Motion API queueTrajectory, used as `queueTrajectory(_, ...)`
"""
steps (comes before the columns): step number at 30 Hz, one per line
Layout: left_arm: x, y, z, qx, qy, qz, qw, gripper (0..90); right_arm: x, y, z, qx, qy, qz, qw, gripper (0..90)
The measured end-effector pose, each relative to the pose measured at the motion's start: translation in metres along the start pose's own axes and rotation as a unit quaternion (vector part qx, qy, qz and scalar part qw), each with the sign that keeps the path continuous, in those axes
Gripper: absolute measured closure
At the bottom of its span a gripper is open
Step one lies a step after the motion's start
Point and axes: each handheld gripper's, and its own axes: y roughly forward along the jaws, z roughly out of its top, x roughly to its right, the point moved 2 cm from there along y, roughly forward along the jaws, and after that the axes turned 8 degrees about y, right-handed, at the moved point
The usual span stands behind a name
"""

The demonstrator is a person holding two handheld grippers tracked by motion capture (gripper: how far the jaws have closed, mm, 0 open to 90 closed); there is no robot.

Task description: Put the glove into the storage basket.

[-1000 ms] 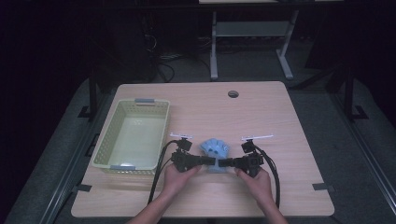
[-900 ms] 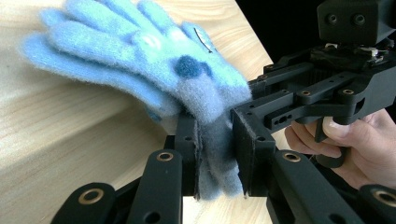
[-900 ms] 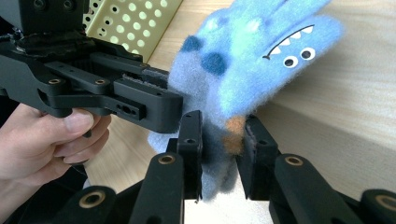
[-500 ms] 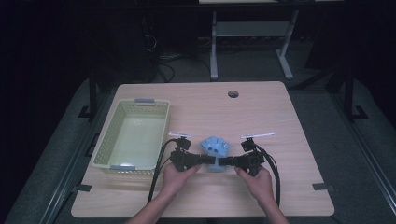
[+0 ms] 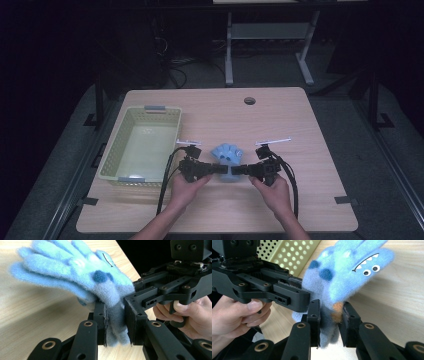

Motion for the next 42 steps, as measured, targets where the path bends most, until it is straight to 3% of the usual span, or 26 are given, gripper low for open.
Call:
queueTrajectory(13,0.006,-0.019,0.011,0.012,0.009,-0.001,0.9999,72.0,-0.019,-0.004,0.011,0.003,-0.014,0.006,0.9999,72.8)
queueTrajectory(42,0.007,-0.057,0.032,0.032,0.019,-0.002,0.9993,72.1,-0.054,-0.003,0.038,0.006,-0.041,0.021,0.9989,72.9)
